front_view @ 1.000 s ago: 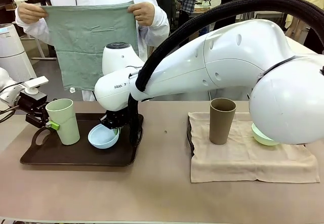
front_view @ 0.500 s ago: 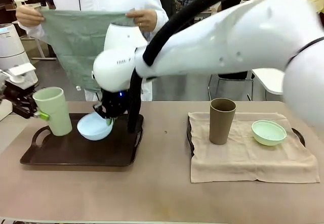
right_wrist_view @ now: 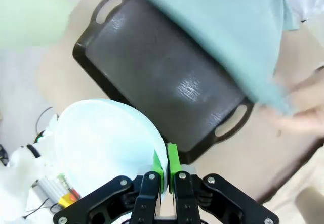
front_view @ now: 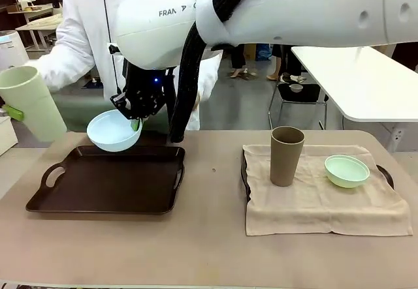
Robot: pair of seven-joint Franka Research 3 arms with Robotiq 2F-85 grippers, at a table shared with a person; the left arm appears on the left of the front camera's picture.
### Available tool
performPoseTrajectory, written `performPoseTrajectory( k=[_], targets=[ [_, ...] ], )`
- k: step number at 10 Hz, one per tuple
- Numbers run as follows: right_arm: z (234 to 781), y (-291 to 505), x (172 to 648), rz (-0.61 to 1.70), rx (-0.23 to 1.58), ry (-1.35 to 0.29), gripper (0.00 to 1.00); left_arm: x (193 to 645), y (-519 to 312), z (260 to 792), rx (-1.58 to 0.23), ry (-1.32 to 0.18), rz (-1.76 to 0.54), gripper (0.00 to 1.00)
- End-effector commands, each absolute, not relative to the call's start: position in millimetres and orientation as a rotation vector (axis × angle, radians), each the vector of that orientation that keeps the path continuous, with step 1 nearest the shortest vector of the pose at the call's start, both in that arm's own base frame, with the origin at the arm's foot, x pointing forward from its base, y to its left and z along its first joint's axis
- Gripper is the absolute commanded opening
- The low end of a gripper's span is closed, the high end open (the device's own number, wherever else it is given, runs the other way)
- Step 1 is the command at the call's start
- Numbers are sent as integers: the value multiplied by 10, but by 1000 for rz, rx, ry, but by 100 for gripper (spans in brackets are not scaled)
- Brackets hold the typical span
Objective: Set up a tray with a mat and arrange the tableware.
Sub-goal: Pick up the Picnic Bowl and Reusable plastic cup from the Handle tray in front of the human's position and hold them in the air, then place the Picnic Bowl and Reusable plastic cup back onto the Handle tray in front of the human's position.
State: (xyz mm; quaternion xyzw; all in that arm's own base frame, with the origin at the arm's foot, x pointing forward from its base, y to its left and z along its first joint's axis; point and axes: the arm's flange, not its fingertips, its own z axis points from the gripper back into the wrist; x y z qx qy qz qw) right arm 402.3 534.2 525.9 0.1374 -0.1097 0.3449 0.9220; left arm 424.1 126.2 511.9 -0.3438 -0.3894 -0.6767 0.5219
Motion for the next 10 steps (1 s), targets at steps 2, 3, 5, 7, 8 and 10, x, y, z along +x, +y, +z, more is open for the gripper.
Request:
performPoseTrajectory(
  k=[2, 3, 5, 7, 8, 10],
  targets=[
    [5272, 5383, 4041, 711, 291, -229, 0, 4324, 1235, 5038, -839, -919, -1623, 0],
    [5272, 5383, 4041, 711, 291, -229, 0, 4324, 1235, 5038, -839, -919, -1623, 0],
    [5272, 5383, 4041, 711, 291, -229, 0, 4324, 1235, 5038, -839, -919, -1623, 0],
    [5272, 5383, 4041, 711, 291, -229, 0, 4324, 1235, 5038, -839, -919, -1623, 0],
    [5272, 5383, 4041, 711, 291, -229, 0, 4324, 1235, 5038, -839, -919, -1623, 0],
    [5272, 5383, 4041, 711, 291, -229, 0, 4324, 1235, 5038, -839, -919, -1623, 0]
  ],
)
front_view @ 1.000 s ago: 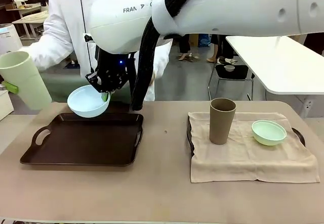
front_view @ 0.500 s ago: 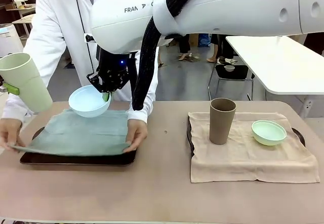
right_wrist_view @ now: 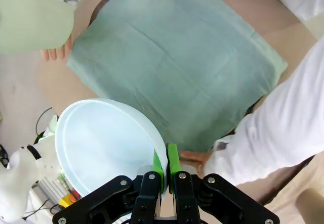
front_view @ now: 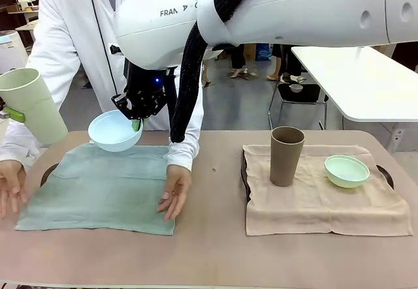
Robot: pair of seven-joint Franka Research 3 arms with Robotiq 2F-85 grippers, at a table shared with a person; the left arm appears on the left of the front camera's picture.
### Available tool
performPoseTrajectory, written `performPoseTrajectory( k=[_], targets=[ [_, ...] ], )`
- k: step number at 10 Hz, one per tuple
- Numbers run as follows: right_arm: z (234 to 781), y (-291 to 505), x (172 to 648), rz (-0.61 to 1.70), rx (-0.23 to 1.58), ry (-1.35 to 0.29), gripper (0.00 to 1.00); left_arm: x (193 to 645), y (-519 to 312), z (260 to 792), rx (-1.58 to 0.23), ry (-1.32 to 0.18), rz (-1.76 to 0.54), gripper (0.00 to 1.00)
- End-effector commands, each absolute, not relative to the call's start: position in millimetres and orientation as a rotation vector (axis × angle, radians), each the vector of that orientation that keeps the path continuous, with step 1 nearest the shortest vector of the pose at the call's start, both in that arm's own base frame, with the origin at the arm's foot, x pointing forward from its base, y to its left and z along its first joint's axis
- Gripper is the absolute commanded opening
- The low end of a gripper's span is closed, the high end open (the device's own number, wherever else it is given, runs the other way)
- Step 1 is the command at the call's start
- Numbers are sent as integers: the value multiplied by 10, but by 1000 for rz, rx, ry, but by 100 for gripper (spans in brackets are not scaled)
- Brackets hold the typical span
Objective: Set up a tray with a mat and arrange the tableware.
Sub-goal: Place the Picnic Bowl and Reusable plastic cup back onto the Handle tray in front of the human's position.
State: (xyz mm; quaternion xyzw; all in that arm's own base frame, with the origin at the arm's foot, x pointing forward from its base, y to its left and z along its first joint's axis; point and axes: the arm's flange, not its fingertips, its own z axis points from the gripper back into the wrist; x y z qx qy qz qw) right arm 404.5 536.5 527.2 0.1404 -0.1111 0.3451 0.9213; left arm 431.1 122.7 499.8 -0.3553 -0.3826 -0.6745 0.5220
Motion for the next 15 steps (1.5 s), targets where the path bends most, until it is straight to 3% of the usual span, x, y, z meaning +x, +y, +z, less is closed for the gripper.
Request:
performPoseTrajectory(
  k=[1, 15],
  targets=[
    [5272, 5383, 4041, 711, 291, -229, 0, 4324, 1235, 5038, -839, -919, -1623, 0],
    [5272, 5383, 4041, 711, 291, -229, 0, 4324, 1235, 5038, -839, -919, -1623, 0]
  ],
)
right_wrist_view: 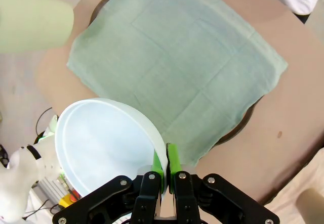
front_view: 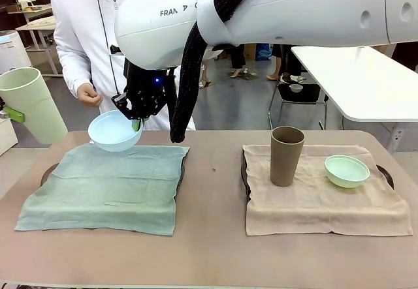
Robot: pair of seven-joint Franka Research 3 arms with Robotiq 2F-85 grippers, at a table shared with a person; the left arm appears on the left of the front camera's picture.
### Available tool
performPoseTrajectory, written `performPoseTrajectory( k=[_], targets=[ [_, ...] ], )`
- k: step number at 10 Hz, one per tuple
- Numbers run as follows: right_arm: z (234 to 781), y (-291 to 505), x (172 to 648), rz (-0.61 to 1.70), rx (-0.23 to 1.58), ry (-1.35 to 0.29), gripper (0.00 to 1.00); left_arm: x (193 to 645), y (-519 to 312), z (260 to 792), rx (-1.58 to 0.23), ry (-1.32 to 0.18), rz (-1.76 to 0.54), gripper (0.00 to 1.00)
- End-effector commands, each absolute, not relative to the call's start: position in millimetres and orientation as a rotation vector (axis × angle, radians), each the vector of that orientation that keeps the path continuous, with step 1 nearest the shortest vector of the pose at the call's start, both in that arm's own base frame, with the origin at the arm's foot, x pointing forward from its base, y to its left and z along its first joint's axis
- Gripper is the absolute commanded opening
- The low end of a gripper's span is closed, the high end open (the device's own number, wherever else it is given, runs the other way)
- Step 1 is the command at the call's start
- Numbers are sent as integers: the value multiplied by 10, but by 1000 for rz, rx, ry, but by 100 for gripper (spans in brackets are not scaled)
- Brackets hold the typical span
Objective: Set up a tray with a mat and arrange the tableware.
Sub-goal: Place the Picnic Bowl and Reusable plastic cup back onto the Handle tray in front of the human's position.
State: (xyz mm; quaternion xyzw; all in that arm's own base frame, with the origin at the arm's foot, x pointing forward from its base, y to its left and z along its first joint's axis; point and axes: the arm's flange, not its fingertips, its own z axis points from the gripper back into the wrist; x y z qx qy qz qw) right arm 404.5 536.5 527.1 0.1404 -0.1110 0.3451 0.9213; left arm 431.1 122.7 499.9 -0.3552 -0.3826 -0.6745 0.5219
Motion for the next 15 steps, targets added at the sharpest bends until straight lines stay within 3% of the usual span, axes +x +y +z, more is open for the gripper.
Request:
performPoseTrajectory(
  k=[1, 11, 12, 15],
  targets=[
    [5272, 5383, 4041, 711, 291, -229, 0, 4324, 1235, 5038, -839, -919, -1623, 0],
    [5272, 5383, 4041, 711, 291, -229, 0, 4324, 1235, 5038, -839, -919, -1623, 0],
    [5270, 5365, 4045, 709, 288, -228, 5, 4311, 1228, 4999, -851, -917, -1616, 88],
    [4636, 5321, 4488, 698, 232, -204, 5, 4683, 1093, 4170, -892, -872, -1595, 88]
  ],
)
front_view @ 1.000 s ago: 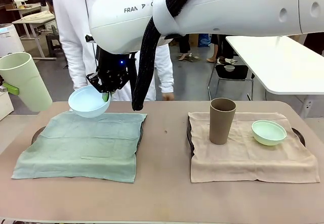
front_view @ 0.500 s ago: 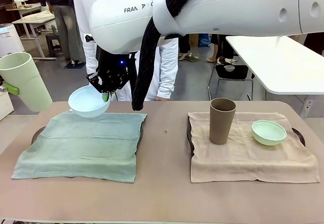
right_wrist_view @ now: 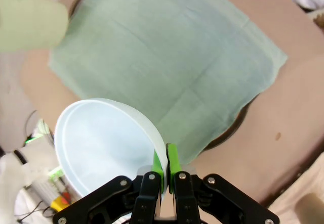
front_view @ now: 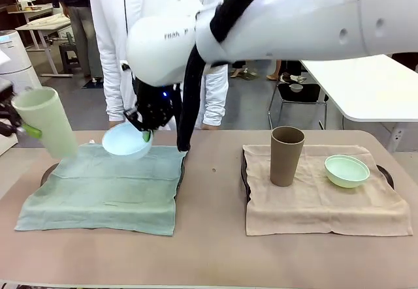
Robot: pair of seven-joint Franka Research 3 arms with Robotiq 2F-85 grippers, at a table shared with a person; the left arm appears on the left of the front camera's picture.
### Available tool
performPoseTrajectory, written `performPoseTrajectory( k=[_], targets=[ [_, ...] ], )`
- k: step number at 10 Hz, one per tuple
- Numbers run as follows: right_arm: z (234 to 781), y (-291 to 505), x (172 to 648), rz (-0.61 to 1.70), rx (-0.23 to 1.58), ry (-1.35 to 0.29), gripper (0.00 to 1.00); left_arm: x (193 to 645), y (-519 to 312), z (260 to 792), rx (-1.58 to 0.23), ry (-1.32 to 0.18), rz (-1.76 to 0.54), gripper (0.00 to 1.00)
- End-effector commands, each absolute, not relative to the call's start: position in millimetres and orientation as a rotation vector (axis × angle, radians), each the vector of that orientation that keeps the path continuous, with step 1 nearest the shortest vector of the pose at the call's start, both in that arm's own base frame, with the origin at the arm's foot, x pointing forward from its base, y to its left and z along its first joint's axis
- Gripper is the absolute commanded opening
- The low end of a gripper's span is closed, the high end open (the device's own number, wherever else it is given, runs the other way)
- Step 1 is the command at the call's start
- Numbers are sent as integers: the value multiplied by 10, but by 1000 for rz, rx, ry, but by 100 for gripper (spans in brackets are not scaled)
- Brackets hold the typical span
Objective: Set up a tray with a mat and arrange the tableware.
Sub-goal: Place the Picnic Bowl and Reusable plastic cup back onto the Handle tray in front of the human's position.
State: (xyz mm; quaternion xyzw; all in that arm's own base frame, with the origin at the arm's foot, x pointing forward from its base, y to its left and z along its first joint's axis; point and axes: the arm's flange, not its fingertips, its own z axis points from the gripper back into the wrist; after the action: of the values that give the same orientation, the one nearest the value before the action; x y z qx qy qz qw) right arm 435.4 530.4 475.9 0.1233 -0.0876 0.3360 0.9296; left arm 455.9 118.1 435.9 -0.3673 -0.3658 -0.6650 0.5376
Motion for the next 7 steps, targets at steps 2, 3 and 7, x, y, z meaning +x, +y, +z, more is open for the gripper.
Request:
performPoseTrajectory(
  k=[2, 3, 7],
  targets=[
    [4326, 5278, 4715, 689, 191, -206, 5, 4765, 1010, 3810, -910, -804, -1600, 88],
    [4180, 5260, 4794, 686, 190, -196, 5, 4831, 1001, 3667, -906, -784, -1602, 88],
    [3786, 5233, 4963, 694, 253, -180, 5, 5059, 1004, 3350, -926, -825, -1637, 88]
  ],
)
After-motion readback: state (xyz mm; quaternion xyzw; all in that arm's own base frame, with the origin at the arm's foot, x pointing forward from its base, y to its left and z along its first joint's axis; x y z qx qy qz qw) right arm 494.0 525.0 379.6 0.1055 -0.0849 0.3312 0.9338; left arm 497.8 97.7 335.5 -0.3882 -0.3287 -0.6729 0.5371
